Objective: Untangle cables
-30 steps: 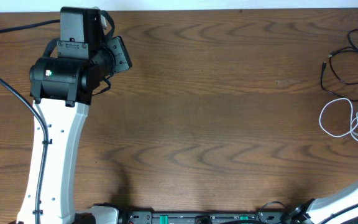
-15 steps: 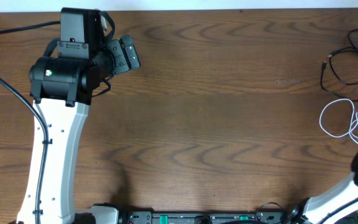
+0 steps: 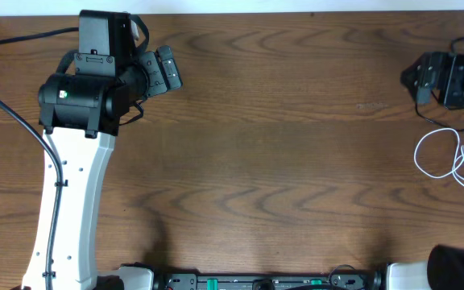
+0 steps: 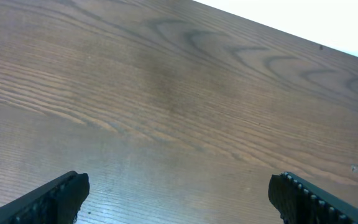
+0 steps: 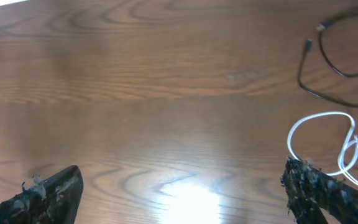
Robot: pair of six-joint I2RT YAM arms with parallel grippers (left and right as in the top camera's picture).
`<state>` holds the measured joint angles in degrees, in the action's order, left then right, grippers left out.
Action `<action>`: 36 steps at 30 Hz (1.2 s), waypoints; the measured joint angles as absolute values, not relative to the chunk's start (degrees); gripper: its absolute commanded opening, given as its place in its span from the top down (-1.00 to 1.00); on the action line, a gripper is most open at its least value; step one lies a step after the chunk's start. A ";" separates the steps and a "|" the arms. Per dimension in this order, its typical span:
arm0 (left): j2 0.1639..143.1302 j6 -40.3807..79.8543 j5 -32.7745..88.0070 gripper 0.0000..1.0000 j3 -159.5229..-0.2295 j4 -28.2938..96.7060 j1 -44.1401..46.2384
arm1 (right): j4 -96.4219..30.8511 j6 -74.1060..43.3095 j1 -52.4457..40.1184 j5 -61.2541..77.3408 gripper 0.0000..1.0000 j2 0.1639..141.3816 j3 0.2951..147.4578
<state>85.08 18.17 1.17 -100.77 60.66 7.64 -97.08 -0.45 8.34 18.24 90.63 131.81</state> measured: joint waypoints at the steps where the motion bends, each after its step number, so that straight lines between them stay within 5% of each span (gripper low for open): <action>1: 85.08 18.17 1.17 -0.96 -100.77 60.66 7.64 | -97.12 -0.80 7.92 18.28 -0.98 90.00 131.83; 15: 85.08 18.17 1.17 -0.96 -100.77 60.66 7.64 | -96.71 -4.19 7.29 13.08 -0.98 88.01 131.83; 22: 85.08 18.17 1.17 -0.96 -100.77 60.64 7.64 | -86.78 -7.60 7.25 6.74 -0.98 85.45 128.53; 36: 85.08 18.17 1.15 -0.96 -100.73 60.69 7.66 | -47.37 -7.16 5.02 4.58 -0.99 52.29 78.02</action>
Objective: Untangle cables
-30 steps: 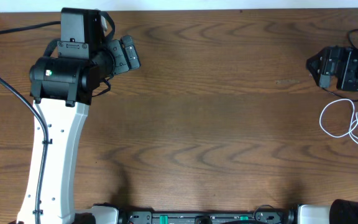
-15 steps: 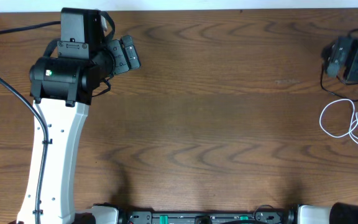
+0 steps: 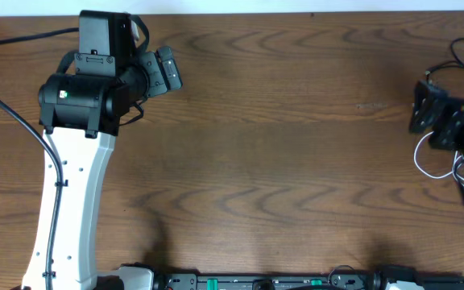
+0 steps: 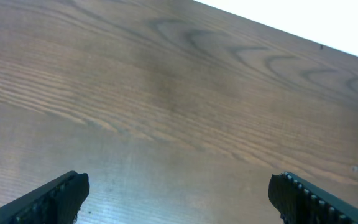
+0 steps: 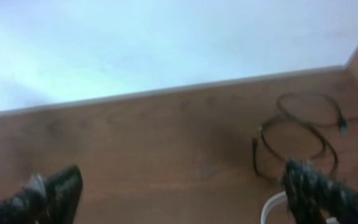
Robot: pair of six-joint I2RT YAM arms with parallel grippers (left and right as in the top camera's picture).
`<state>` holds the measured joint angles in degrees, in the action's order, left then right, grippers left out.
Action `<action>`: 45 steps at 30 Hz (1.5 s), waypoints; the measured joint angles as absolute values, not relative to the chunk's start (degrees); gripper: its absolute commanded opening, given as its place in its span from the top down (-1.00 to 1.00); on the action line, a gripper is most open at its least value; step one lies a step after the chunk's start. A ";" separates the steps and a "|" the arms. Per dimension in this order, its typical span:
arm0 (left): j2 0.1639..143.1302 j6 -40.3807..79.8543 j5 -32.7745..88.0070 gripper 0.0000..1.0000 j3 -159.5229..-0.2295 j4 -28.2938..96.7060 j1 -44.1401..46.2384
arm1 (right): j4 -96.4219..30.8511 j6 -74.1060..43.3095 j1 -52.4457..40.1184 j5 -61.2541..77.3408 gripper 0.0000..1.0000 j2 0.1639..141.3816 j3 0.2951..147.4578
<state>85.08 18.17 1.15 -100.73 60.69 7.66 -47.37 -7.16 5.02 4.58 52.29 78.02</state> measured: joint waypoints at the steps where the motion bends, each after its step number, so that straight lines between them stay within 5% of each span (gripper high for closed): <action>1: 85.08 18.17 1.19 -0.96 -100.73 60.73 7.64 | -44.93 -7.16 4.75 4.56 -0.99 49.54 73.34; 21: 85.12 18.17 1.19 -0.96 -100.71 60.69 7.64 | 2.74 -7.70 -3.42 0.67 -0.99 12.67 12.36; 27: 85.12 18.17 1.17 -0.96 -100.71 60.64 7.64 | 7.55 -11.00 -4.47 -4.19 -0.99 6.42 2.85; 45: 85.12 18.17 1.17 -0.96 -100.71 60.71 7.64 | -3.84 -4.21 -4.47 -3.84 -0.99 0.73 0.38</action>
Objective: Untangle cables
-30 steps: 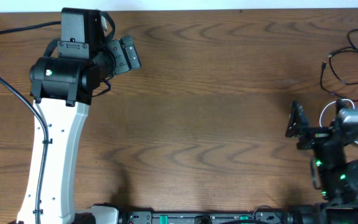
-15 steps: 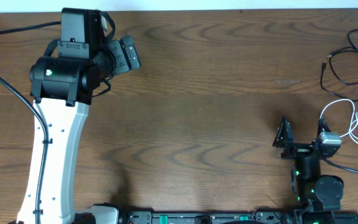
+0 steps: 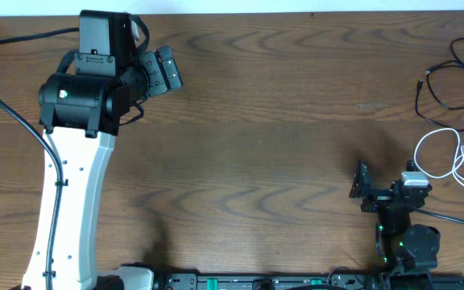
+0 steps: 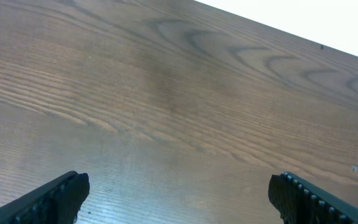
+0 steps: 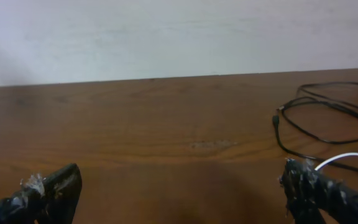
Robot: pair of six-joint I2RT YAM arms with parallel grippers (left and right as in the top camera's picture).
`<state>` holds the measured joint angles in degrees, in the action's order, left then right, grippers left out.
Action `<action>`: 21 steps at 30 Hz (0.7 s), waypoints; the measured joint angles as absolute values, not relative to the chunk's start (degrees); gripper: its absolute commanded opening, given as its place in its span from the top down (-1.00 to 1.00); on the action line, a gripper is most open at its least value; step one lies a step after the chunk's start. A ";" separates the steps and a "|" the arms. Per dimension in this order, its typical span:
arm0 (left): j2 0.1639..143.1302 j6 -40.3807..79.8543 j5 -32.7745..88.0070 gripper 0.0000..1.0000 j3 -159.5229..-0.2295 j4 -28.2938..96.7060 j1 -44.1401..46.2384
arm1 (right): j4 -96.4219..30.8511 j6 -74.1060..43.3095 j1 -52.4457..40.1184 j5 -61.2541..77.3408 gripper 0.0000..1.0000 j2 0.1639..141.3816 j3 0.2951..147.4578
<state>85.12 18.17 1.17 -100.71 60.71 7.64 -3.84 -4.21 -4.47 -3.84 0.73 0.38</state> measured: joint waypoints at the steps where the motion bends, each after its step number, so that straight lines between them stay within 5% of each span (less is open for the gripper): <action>1: 85.12 18.17 1.19 -0.96 -100.71 60.69 7.64 | -3.81 -3.84 -4.47 -3.68 -0.98 0.73 0.38; 21: 85.12 18.17 1.17 -0.96 -100.71 60.69 7.64 | -3.84 -2.31 -4.47 -2.98 -0.99 0.73 0.38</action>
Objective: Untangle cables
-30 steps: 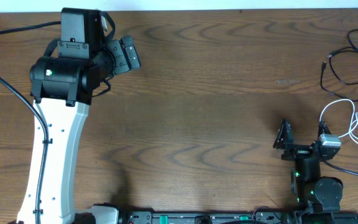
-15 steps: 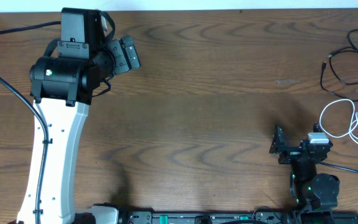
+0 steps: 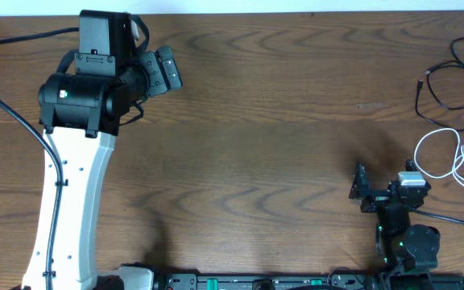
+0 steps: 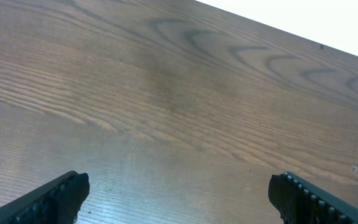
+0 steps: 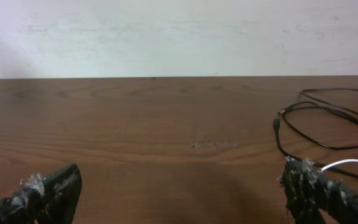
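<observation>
A black cable (image 3: 449, 76) lies in loose loops at the table's far right back corner, also seen as a black cable (image 5: 328, 121) in the right wrist view. A white cable (image 3: 445, 161) is coiled just in front of it; only a bit of that white cable (image 5: 353, 164) shows past my right finger. Within the frame the two lie side by side and do not cross. My right gripper (image 3: 383, 185) sits low near the front edge, left of the white coil, open and holding nothing. My left gripper (image 3: 167, 68) hangs open over bare wood at the back left.
The brown wooden table (image 3: 264, 121) runs past the frame on the right, cutting off both cables. My left arm's white link (image 3: 71, 201) stretches along the left side. A pale wall (image 5: 166, 31) rises behind the table's back edge.
The right wrist view has levelled out slightly. Both grippers stay open and in place, and the cables have not moved.
My right gripper was first open at the back right, over the cables. Then it was at the right edge beside the white coil. Later it sat low near the front edge, where it remains. The left arm stayed still throughout.
</observation>
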Robot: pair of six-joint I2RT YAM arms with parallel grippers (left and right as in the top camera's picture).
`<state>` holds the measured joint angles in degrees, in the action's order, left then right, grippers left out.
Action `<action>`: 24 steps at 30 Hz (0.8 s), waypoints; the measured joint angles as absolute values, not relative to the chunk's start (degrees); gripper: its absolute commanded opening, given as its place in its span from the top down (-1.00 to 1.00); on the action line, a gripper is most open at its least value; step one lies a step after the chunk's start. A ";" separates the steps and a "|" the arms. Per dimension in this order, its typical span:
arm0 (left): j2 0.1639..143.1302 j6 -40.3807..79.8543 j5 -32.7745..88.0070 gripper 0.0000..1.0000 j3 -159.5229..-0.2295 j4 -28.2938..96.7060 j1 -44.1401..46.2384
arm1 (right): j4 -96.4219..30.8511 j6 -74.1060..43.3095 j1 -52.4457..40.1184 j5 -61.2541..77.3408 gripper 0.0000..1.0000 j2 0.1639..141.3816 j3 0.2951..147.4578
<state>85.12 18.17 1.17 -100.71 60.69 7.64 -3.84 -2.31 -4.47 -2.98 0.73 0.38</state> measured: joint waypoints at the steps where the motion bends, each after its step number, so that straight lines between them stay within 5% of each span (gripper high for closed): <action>1: 85.12 18.17 1.17 -0.96 -100.71 60.69 7.64 | -3.84 -2.31 -4.47 -2.98 -0.99 0.73 0.38; 24: 76.36 17.89 -0.84 -0.96 -92.03 57.89 6.74 | -3.86 -2.31 -4.47 -2.94 -0.99 0.73 0.38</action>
